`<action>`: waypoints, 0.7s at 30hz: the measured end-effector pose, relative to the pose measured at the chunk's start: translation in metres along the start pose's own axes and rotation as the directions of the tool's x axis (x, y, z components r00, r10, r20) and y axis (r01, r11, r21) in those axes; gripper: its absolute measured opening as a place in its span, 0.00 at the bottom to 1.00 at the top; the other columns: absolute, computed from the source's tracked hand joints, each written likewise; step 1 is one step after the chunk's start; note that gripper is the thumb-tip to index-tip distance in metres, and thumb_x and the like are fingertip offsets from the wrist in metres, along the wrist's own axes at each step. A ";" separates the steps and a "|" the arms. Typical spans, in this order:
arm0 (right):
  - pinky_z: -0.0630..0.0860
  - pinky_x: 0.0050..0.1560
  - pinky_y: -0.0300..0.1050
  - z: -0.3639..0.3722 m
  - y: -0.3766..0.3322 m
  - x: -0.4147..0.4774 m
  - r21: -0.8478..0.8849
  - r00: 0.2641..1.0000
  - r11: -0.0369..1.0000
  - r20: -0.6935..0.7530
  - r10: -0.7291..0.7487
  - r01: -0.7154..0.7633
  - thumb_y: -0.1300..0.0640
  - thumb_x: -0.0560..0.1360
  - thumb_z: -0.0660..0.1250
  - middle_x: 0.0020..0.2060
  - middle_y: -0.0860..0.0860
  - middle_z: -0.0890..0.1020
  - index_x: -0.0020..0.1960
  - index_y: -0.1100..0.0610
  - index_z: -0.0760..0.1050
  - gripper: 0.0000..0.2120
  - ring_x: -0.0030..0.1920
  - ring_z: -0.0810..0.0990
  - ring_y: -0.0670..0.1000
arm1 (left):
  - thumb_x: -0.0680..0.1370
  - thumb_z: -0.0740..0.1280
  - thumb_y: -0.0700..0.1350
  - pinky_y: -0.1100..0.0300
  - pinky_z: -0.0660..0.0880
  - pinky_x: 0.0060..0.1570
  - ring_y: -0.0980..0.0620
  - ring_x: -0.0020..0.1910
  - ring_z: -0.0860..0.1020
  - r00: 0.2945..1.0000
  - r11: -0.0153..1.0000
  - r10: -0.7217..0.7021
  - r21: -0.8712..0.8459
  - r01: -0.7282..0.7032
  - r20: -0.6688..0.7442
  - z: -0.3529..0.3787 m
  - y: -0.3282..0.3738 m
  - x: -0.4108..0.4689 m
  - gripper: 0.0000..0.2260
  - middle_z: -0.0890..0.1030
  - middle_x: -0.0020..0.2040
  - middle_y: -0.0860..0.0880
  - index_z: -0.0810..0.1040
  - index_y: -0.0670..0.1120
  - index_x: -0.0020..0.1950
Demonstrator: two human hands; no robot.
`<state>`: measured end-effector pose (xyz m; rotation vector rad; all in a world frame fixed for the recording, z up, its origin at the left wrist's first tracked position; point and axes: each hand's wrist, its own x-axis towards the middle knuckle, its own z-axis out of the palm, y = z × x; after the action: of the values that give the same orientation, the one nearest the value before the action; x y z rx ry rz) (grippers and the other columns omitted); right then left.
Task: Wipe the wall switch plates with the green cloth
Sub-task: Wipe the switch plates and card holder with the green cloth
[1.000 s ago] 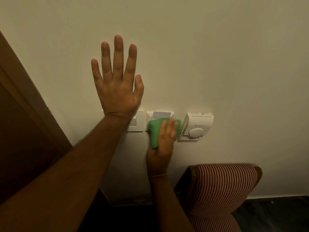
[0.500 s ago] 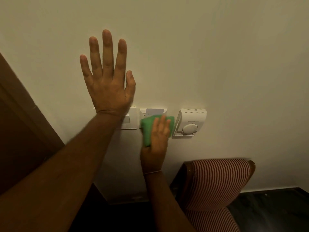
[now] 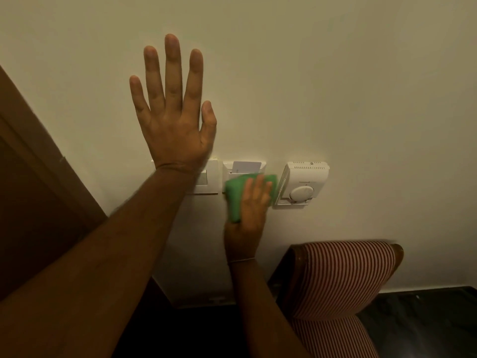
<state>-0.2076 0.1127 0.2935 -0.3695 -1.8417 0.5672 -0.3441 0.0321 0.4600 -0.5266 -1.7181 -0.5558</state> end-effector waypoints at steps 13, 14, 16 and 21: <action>0.40 0.86 0.50 0.023 -0.052 -0.020 0.054 0.922 0.987 0.352 -0.159 0.150 0.66 0.77 0.56 0.86 0.47 0.46 0.84 0.56 0.57 0.35 0.87 0.44 0.51 | 0.90 0.52 0.55 0.42 0.40 0.89 0.49 0.90 0.37 0.999 1.000 0.009 0.022 -0.010 0.038 0.001 -0.002 -0.001 0.33 0.36 0.91 0.54 0.42 0.56 0.93; 0.38 0.86 0.50 0.018 -0.052 -0.019 0.055 0.911 0.988 0.382 -0.155 0.145 0.65 0.77 0.55 0.86 0.45 0.43 0.85 0.54 0.54 0.37 0.87 0.43 0.51 | 0.90 0.52 0.55 0.42 0.40 0.89 0.49 0.90 0.36 0.998 1.000 0.011 0.023 -0.013 0.056 -0.001 -0.002 -0.002 0.32 0.35 0.91 0.54 0.42 0.56 0.93; 0.37 0.85 0.49 0.005 -0.050 -0.017 0.059 0.889 0.984 0.422 -0.179 0.170 0.64 0.76 0.55 0.86 0.44 0.42 0.87 0.50 0.47 0.41 0.87 0.43 0.52 | 0.90 0.50 0.56 0.43 0.37 0.89 0.50 0.90 0.34 0.995 1.000 0.009 0.019 -0.011 0.100 -0.007 -0.001 -0.002 0.32 0.33 0.90 0.54 0.40 0.56 0.92; 0.43 0.86 0.52 -0.042 -0.034 -0.010 0.057 0.879 0.988 0.452 -0.154 0.144 0.70 0.71 0.65 0.87 0.49 0.48 0.87 0.48 0.46 0.51 0.87 0.47 0.56 | 0.91 0.47 0.58 0.47 0.31 0.88 0.51 0.89 0.29 0.967 1.000 -0.024 0.018 0.020 0.254 -0.029 0.006 -0.001 0.31 0.29 0.89 0.54 0.35 0.56 0.92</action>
<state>-0.1638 0.0876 0.3160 -0.0756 -2.2908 0.6012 -0.3187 0.0187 0.4646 -0.5885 -1.9723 -0.5077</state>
